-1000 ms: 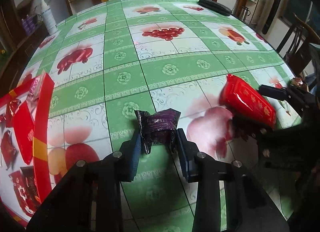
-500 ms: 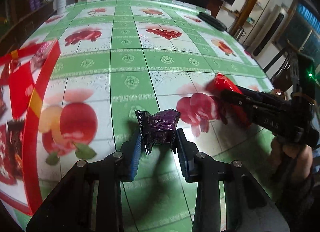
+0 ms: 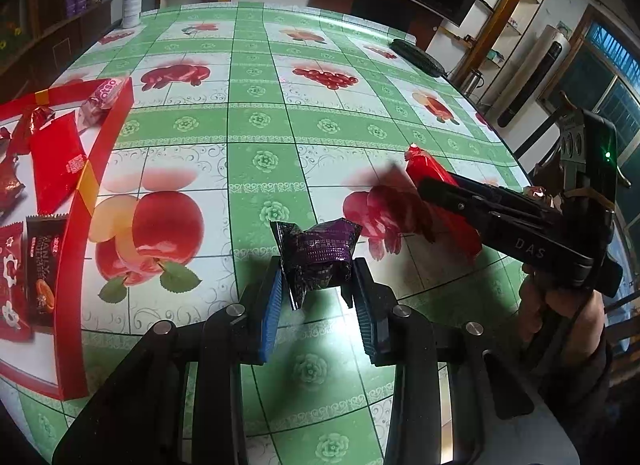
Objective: Organize snacks
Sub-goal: 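Lift both grasped packets off the table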
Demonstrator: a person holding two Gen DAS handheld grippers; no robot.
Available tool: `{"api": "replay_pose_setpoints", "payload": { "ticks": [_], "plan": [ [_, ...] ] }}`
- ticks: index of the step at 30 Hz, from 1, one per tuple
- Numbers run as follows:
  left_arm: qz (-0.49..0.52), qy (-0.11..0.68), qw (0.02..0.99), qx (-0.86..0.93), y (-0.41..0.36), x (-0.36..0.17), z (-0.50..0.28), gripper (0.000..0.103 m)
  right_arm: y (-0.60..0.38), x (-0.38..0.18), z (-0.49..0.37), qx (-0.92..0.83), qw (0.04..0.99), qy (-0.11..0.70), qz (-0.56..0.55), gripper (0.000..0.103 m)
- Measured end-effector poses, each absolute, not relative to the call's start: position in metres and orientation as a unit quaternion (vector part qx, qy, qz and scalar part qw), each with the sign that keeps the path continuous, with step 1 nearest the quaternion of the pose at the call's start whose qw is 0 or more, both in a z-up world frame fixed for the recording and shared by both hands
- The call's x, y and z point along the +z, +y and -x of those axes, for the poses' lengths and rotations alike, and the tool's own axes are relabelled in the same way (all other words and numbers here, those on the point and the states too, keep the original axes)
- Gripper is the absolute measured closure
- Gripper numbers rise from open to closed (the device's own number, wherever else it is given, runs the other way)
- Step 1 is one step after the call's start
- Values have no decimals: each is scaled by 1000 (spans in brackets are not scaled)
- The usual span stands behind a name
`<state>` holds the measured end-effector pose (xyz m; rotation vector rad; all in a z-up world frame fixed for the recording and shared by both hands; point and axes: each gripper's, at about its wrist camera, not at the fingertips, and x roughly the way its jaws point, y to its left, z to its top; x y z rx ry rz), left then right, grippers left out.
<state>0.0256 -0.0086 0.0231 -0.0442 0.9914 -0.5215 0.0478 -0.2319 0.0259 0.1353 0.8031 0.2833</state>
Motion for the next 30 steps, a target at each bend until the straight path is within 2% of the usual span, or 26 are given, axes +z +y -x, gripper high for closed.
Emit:
{"api": "replay_pose_setpoints", "payload": {
  "ticks": [30],
  "plan": [
    [45,447,869,-209,44,42,-12,71,-223,27,-45,153,908,384,-74,53]
  ]
}}
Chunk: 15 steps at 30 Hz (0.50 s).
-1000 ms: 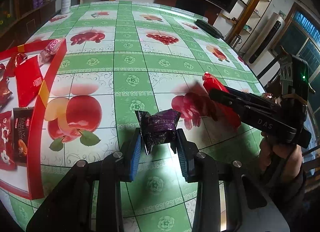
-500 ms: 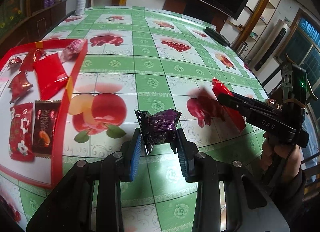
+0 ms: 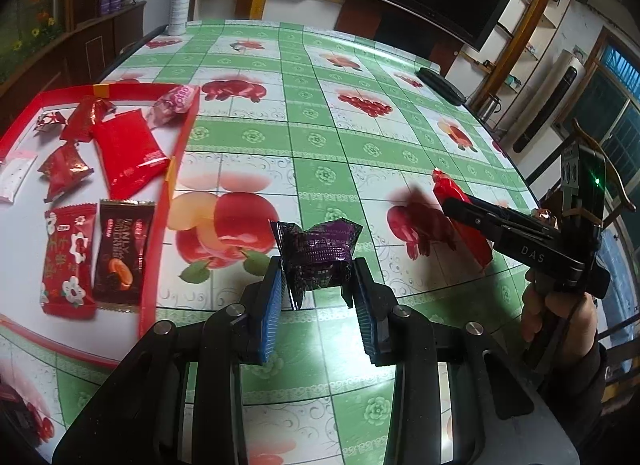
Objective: Organize snacks
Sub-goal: 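Lift both grasped packets off the table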
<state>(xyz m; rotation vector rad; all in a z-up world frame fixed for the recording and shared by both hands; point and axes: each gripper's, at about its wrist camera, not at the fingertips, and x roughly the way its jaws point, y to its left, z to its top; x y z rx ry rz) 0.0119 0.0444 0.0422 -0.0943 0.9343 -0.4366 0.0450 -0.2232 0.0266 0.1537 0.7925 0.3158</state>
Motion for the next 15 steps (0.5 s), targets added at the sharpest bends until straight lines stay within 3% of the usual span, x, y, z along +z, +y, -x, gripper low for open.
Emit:
{"api": "replay_pose_setpoints", "payload": {
  "ticks": [15],
  "plan": [
    [49,428,885,-179,80,66,-5,70,-194,32,-38,178,901,393,-54,53]
  ]
}}
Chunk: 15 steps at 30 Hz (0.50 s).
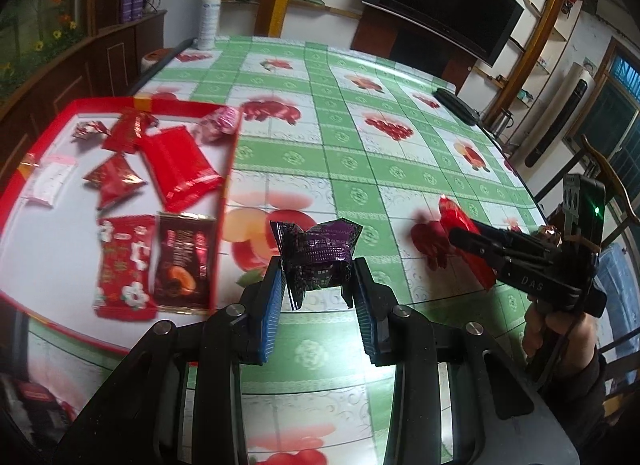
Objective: Organize snacks
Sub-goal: 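Lift both grasped packets off the table, then carry both held packets over the red-rimmed white tray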
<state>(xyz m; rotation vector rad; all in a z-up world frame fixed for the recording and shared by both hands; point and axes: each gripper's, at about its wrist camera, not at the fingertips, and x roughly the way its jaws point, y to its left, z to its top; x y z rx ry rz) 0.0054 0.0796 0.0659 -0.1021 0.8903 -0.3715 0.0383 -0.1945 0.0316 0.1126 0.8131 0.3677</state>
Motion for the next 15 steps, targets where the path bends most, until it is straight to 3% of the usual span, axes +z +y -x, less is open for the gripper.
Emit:
{"api": "replay_pose_setpoints", "payload": {
  "ticks": [15],
  "plan": [
    [28,404,902,-150,119,91,9,70,-143,46,-27,215,892,397,-4,53]
  ]
}}
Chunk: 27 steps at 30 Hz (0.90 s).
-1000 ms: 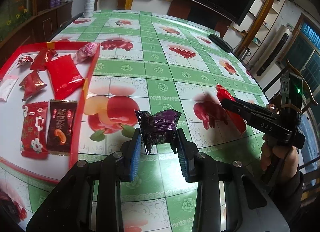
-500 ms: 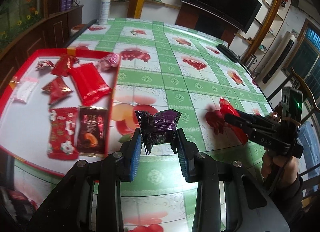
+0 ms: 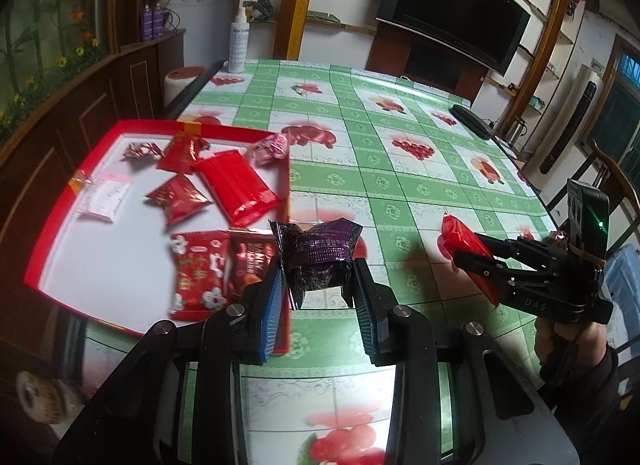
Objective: Organize snacks
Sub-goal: 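Carry both held packets over the red-rimmed white tray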
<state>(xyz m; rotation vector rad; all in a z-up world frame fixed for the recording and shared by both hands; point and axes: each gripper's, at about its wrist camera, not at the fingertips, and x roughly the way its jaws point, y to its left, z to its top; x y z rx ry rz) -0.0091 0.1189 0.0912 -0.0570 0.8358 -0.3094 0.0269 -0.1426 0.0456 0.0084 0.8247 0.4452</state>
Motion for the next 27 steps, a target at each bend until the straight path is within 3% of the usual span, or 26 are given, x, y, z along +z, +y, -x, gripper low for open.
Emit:
{"api": "replay_pose_setpoints", "payload": {
  "ticks": [27],
  "plan": [
    [12,393,914,-102,199,139,7,70,-62,77,-30,273,878,389,61,54]
  ]
}}
